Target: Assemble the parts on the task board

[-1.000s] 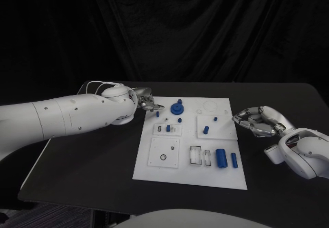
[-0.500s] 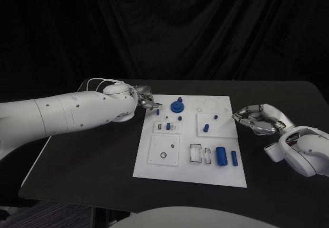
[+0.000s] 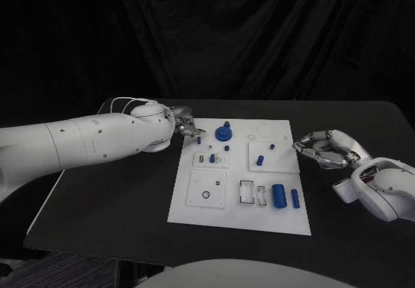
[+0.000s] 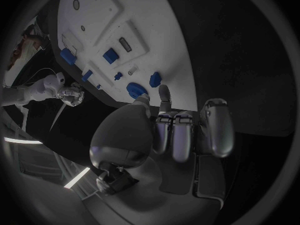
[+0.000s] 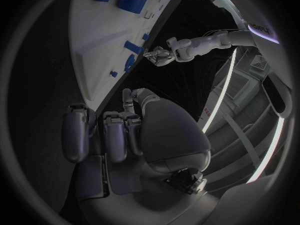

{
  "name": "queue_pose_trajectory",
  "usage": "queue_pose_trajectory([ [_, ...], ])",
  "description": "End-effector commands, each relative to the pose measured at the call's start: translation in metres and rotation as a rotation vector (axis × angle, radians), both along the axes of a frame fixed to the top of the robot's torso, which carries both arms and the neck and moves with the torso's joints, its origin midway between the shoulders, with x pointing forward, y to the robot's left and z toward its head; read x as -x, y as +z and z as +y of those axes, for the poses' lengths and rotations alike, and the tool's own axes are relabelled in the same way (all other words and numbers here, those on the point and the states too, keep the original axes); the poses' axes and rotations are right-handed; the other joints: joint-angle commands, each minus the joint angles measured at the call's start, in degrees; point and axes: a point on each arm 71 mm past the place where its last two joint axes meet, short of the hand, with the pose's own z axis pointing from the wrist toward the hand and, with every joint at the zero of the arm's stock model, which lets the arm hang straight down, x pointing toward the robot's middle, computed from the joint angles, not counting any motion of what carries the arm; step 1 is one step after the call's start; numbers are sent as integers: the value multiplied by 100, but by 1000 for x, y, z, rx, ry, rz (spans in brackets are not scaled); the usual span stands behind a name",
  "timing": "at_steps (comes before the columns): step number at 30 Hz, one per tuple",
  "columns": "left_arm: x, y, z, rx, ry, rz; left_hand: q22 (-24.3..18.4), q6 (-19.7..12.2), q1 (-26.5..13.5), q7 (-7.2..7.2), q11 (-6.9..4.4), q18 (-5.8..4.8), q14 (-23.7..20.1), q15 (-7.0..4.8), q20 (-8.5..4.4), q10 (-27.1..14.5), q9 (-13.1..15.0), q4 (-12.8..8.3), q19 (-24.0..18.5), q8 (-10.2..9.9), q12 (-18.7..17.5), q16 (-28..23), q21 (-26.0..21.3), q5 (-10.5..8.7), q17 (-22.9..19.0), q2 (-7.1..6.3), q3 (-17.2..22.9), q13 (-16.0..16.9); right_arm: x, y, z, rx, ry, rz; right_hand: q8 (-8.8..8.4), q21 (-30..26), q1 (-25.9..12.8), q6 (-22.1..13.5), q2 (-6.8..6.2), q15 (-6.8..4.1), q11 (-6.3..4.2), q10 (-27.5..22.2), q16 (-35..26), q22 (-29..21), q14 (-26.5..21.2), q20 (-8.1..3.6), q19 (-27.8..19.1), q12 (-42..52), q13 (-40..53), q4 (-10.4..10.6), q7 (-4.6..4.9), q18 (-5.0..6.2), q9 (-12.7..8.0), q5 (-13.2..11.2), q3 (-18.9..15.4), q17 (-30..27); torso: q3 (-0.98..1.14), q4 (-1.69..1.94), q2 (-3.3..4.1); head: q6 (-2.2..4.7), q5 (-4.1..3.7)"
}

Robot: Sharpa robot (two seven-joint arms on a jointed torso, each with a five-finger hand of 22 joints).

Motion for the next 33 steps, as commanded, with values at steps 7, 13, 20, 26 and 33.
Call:
queue_pose_trajectory([
  [7,0,-2,-4,0,-4,36,1027,-2,49,30,13,-41,585,15,21,596,-21,-11,164,-43,21,15,-54,31,1510,-5,-32,1509,0,0,1,0,-2,-3,21,-24,-15,-27,-50,-15,9,597,15,1151,602,-11,48,15,1507,2,7,-43,-6,27,19,1510,6,-6,-3,-25,3],
  [13,-1,-2,-4,-4,-3,42,1024,-5,52,32,14,-39,585,16,22,596,-24,-11,161,-46,21,15,-65,33,1510,-5,-32,1509,0,0,1,0,-1,-3,24,-32,-16,-32,-47,-14,9,597,15,1149,602,-10,43,15,1507,-4,8,-40,-8,30,32,1510,8,-5,1,-34,6],
  [20,-1,-3,-6,-3,-9,43,1025,-9,67,33,15,-40,585,18,23,596,-32,-14,162,-55,21,15,-61,48,1510,-1,-26,1509,0,0,1,0,1,-3,24,-32,-16,-32,-47,-14,9,597,15,1149,602,-10,43,15,1507,-4,8,-40,-8,30,32,1510,5,-3,4,-38,12],
  [26,-1,-3,-7,-6,-9,47,1023,-9,74,33,16,-39,585,18,24,596,-36,-15,161,-58,21,15,-67,55,1510,1,-23,1509,0,0,1,0,1,-3,24,-32,-16,-32,-47,-14,9,597,15,1149,602,-10,43,15,1507,-4,8,-40,-8,30,32,1510,9,-2,1,-67,8],
  [33,-1,-4,-6,-14,-5,56,1022,-8,76,34,17,-38,585,19,24,596,-39,-14,160,-61,21,15,-71,55,1510,4,-22,1509,0,0,2,-1,3,-3,24,-32,-16,-32,-47,-14,9,597,15,1149,602,-10,43,15,1507,-4,8,-40,-8,30,32,1510,8,2,1,-76,4],
])
